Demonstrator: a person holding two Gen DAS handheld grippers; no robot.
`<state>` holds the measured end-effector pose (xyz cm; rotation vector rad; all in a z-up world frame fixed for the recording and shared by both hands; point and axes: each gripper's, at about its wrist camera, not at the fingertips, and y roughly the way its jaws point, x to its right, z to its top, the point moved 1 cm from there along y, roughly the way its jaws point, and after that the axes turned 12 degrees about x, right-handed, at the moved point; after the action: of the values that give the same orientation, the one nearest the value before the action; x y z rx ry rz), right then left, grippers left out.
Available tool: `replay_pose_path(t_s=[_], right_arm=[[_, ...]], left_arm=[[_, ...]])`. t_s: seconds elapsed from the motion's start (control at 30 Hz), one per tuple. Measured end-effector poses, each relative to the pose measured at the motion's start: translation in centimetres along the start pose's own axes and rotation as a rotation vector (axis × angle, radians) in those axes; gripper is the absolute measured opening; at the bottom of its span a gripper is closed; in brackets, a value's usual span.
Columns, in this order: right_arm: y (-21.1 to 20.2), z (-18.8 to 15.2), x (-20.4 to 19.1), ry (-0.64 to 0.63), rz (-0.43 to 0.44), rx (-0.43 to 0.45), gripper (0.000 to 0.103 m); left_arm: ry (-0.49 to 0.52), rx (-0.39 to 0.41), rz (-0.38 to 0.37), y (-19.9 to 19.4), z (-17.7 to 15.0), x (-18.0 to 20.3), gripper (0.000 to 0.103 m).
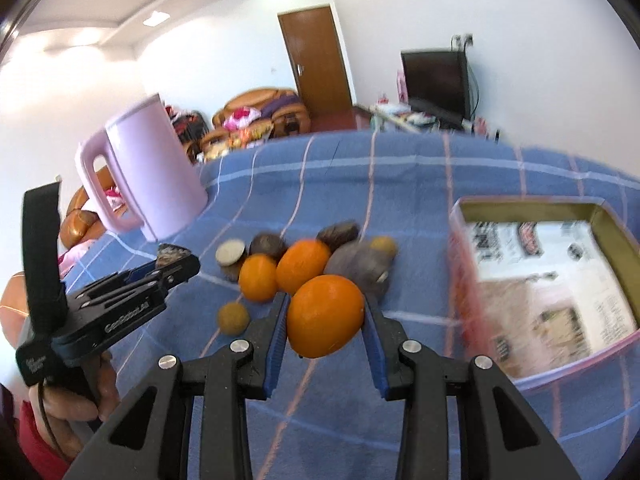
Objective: Organize fruits
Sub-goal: 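Grasp the brown-and-white striped round cake with the left gripper while the right gripper lifts the orange, then carry the orange with the right gripper while the left gripper carries the cake over the tin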
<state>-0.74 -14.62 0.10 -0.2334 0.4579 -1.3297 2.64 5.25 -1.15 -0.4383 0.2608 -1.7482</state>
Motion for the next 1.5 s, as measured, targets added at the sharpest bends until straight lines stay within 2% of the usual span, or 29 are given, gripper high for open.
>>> replay_pose_path(t_s=[0.13, 0.3, 0.47, 0.63, 0.83, 1.1, 1.5], right_arm=[[-2.3, 1.3, 2.1, -0.033, -0.065, 0.099, 0.038], [-4.5, 2.1, 6.2, -0.082, -0.176, 0.169, 0.038], [-5.1, 2.0, 10.8, -0.088, -0.265, 0.149, 0.038], [-5.2, 1.7, 15.2, -0.073, -0.314, 0.107, 0.038], [-4.8, 1.2, 18.3, -0.044, -0.341, 0.044, 0.038], [-3.6, 0.5, 19.0, -0.024, -0.335, -0.033, 0.038], [-3.9, 0.3, 18.9, -0.015, -0.332, -0.023, 0.039]], left_arm=[[0.021, 0.05, -0.047, -0.7, 0.2, 3.2, 0.036], [0.004, 0.052, -0.138, -0.2, 0.5, 7.6, 0.036], [0.046, 0.031, -0.207, 0.8, 0.4, 13.0, 0.036], [0.094, 0.0, -0.267, 2.2, 0.0, 18.4, 0.036], [0.139, -0.071, -0.278, 4.1, -0.8, 23.4, 0.036], [0.2, -0.098, -0.263, 4.8, -2.3, 24.2, 0.036], [0.232, -0.104, -0.246, 4.9, -2.6, 24.5, 0.036]])
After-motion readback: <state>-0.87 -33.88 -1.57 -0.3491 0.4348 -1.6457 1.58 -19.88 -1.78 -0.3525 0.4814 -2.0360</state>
